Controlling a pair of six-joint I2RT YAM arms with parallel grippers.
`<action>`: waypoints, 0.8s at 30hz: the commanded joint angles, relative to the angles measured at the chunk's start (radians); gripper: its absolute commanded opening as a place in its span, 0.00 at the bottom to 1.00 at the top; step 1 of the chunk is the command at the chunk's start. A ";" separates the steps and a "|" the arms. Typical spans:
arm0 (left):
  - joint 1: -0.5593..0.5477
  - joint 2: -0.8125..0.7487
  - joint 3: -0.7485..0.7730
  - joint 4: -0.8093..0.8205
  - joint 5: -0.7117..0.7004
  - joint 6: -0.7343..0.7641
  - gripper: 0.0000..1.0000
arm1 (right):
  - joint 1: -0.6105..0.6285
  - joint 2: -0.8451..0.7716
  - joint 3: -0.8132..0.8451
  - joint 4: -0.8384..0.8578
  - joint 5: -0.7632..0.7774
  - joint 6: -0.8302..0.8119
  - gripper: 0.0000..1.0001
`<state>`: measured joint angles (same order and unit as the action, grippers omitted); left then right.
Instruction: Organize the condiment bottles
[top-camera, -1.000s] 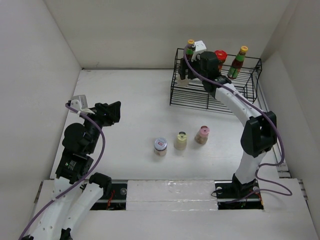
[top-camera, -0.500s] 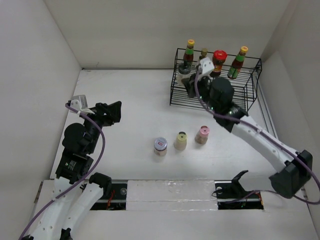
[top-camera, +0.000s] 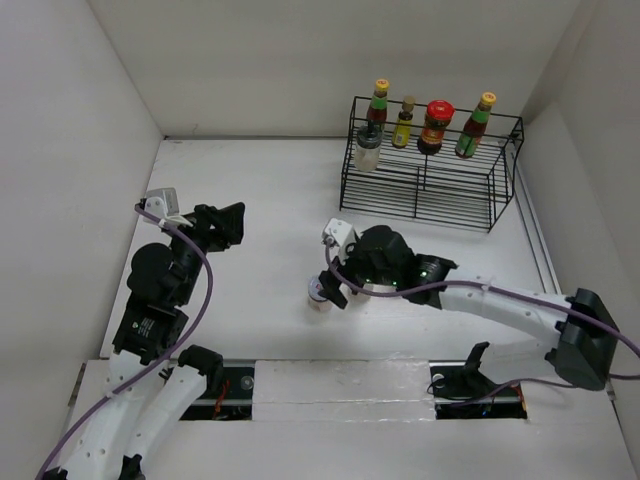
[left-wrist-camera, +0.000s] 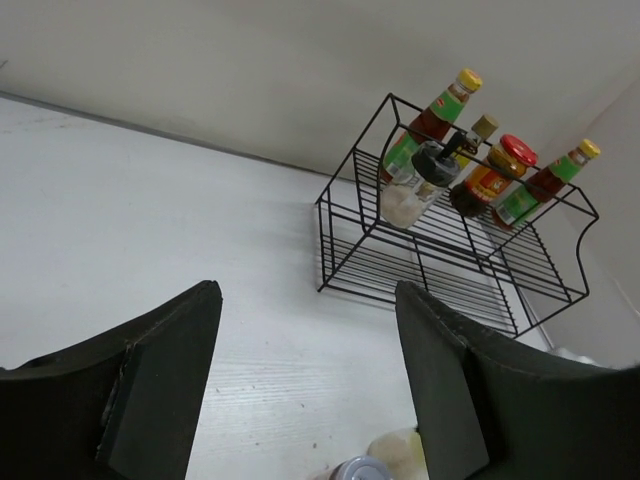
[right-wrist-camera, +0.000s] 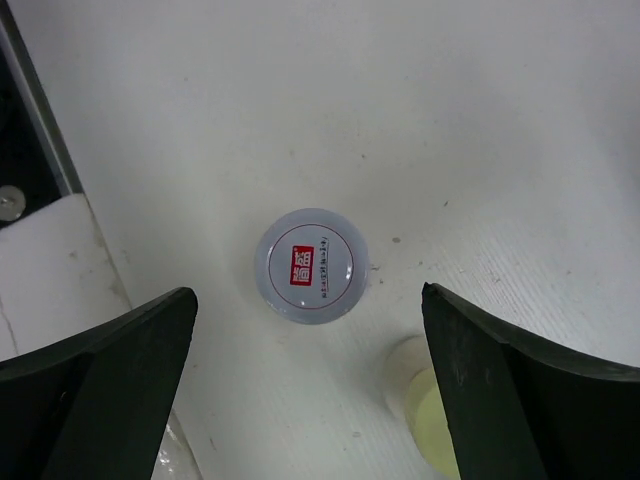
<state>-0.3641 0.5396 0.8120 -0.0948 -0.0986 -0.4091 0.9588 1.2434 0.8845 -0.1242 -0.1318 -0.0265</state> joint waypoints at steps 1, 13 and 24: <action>0.005 0.006 0.009 0.040 0.011 0.003 0.66 | 0.037 0.124 0.079 -0.065 0.010 -0.039 1.00; 0.005 -0.012 0.009 0.040 0.020 0.003 0.70 | 0.046 0.315 0.140 -0.042 0.050 -0.039 0.96; 0.005 -0.012 0.009 0.049 0.030 0.003 0.70 | 0.046 0.239 0.185 0.054 0.128 -0.056 0.43</action>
<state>-0.3641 0.5385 0.8120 -0.0948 -0.0822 -0.4095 0.9966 1.5654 0.9867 -0.1654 -0.0605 -0.0536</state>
